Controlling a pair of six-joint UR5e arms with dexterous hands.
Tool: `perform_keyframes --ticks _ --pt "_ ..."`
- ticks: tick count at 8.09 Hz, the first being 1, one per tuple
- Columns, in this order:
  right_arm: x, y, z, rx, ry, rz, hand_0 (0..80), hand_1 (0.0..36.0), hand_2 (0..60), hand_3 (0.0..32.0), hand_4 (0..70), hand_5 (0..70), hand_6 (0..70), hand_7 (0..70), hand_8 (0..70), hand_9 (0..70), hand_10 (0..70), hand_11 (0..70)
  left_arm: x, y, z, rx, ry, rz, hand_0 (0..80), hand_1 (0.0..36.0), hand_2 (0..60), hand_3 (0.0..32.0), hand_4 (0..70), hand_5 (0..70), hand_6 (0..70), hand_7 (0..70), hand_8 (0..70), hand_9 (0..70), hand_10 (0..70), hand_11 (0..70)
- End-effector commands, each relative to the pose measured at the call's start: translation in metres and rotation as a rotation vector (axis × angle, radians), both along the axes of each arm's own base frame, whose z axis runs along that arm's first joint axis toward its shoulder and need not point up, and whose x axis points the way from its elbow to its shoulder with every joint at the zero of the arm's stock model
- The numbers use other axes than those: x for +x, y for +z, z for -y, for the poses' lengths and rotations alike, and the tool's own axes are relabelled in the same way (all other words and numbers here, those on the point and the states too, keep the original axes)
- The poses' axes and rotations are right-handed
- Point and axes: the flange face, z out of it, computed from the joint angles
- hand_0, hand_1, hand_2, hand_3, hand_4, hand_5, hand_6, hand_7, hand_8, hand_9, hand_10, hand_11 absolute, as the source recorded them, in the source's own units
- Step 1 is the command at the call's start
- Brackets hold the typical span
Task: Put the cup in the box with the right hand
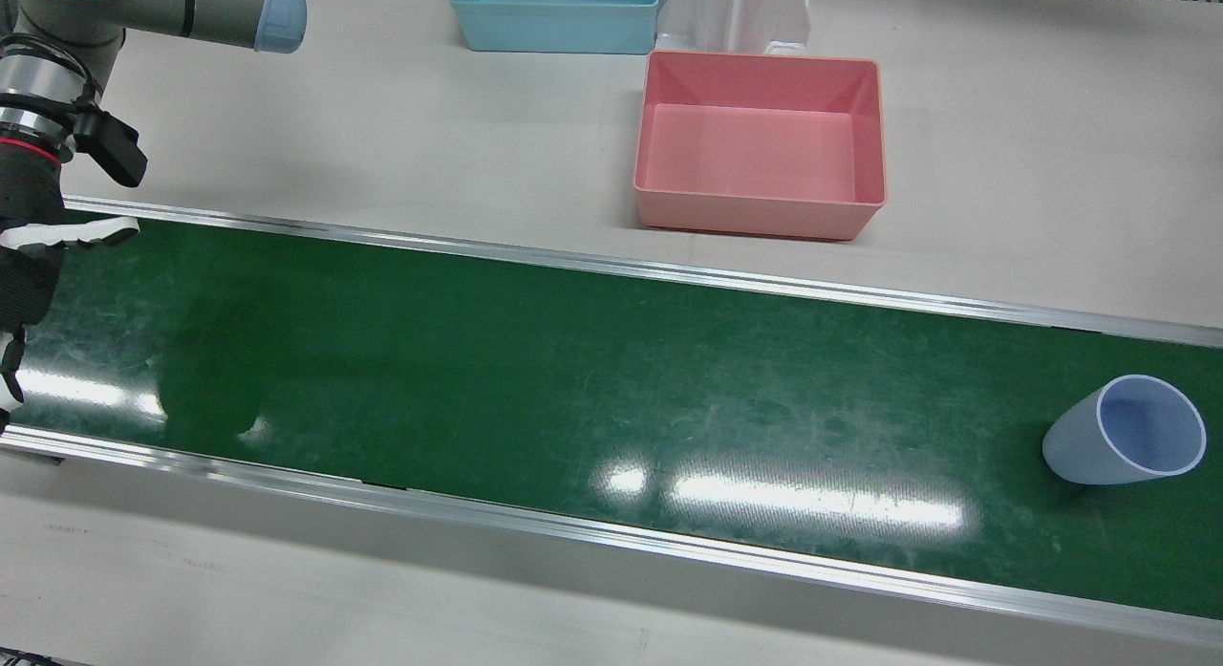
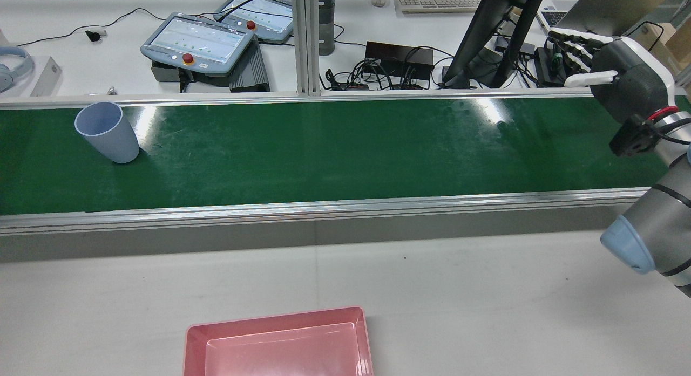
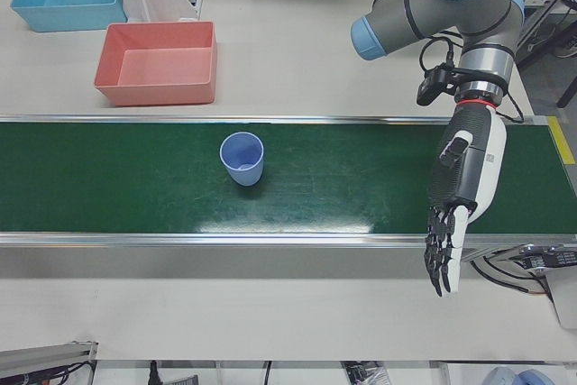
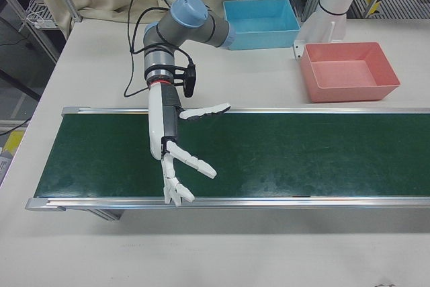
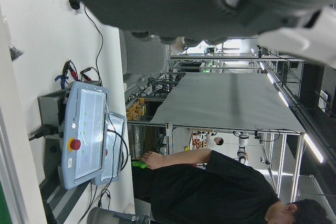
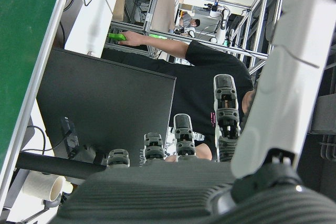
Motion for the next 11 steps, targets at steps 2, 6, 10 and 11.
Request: perform_keyframes --ticks 2,6,10,11 --pt "0.001 -0.001 0.0 0.0 0.005 -0.001 60.0 7.9 0.0 0.0 24.0 5.2 7.0 24.9 4.6 11.5 1.2 3.4 0.0 0.0 0.0 0.0 0.0 0.0 0.0 0.0 0.0 0.0 0.0 0.0 0.0 0.0 0.0 0.0 0.0 0.0" --pt "-0.006 0.008 -0.006 -0.007 0.07 -0.04 58.0 8.1 0.0 0.0 20.8 5.2 6.7 22.8 4.7 11.3 2.0 4.6 0.0 0.001 0.0 -0.001 0.0 0.0 0.0 0.0 0.0 0.0 0.0 0.0 0.0 0.0 0.0 0.0 0.0 0.0" --pt "-0.021 0.025 -0.018 0.016 0.096 -0.078 52.9 2.8 0.0 0.0 18.5 4.2 5.4 16.0 4.8 10.7 3.8 6.8 0.0 0.0 0.0 0.0 0.0 0.0 0.0 0.0 0.0 0.0 0.0 0.0 0.0 0.0 0.0 0.0 0.0 0.0" --pt "-0.023 0.024 -0.017 0.02 0.092 -0.071 49.8 3.0 0.0 0.0 15.5 3.7 5.2 15.1 5.2 11.2 4.4 7.4 0.0 0.001 0.0 -0.001 0.0 0.0 0.0 0.0 0.0 0.0 0.0 0.0 0.0 0.0 0.0 0.0 0.0 0.0"
